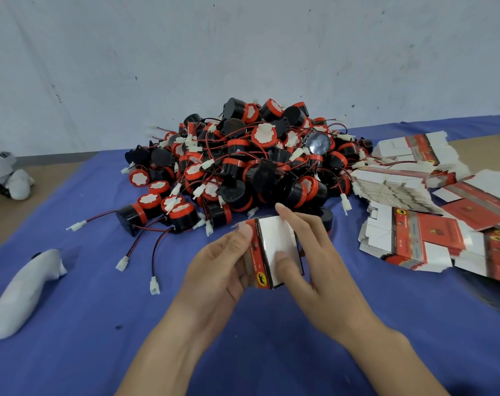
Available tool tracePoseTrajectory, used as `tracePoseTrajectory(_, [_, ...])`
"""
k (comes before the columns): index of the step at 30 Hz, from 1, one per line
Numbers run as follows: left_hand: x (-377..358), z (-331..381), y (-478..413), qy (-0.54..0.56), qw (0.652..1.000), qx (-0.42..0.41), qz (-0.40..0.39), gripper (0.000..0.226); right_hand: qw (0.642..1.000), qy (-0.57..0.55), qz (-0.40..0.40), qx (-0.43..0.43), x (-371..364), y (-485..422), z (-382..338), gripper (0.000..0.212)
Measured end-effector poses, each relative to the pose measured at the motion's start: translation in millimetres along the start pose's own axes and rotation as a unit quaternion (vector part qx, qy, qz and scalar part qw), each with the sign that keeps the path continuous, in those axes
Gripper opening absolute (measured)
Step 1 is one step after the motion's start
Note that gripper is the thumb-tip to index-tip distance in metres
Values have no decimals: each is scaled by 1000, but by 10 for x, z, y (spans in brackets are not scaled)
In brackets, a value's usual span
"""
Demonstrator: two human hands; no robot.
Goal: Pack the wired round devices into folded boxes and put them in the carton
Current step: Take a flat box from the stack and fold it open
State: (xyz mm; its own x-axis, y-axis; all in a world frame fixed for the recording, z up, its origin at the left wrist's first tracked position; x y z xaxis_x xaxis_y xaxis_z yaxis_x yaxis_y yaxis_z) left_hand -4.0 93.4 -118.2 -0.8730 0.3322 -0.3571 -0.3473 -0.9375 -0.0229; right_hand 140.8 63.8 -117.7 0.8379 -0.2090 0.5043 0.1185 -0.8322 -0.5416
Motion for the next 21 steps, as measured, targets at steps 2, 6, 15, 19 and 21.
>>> tracePoseTrajectory(2, [-28, -14, 20, -20, 1000, -7, -21, 42, 999, -31, -19, -12, -29, 15, 33, 51])
tracePoseTrajectory(6, [-55, -36, 50, -90, 995, -44, -20, 30, 994, -95, -34, -39, -99, 29, 54, 44])
tracePoseTrajectory(15, [-101, -43, 130, -533, 811, -239, 27, 28, 991, -83, -58, -92, -118, 5, 134, 56])
tracePoseTrajectory(19, [-67, -91, 132, -651, 716, -251, 20, 20, 986, -28, -106, -124, -107, 8, 231, 55])
tracePoseTrajectory(21, [-77, -101, 135, -661, 709, -246, -4, 11, 983, -20, -117, -139, -66, 13, 264, 51])
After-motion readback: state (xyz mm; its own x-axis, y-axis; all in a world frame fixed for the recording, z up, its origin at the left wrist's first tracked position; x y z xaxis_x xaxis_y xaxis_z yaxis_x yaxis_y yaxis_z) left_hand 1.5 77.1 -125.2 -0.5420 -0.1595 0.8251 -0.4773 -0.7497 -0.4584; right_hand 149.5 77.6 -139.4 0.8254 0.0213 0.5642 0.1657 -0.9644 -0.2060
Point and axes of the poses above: each hand's wrist, its own y-axis away from the middle knuckle, its own x-axis out of the back of the hand, z = x × y, the point moved 5 cm from there along -y, towards the middle knuckle, and after that the axes turned 1 degree about x, right-handed, at the moved point
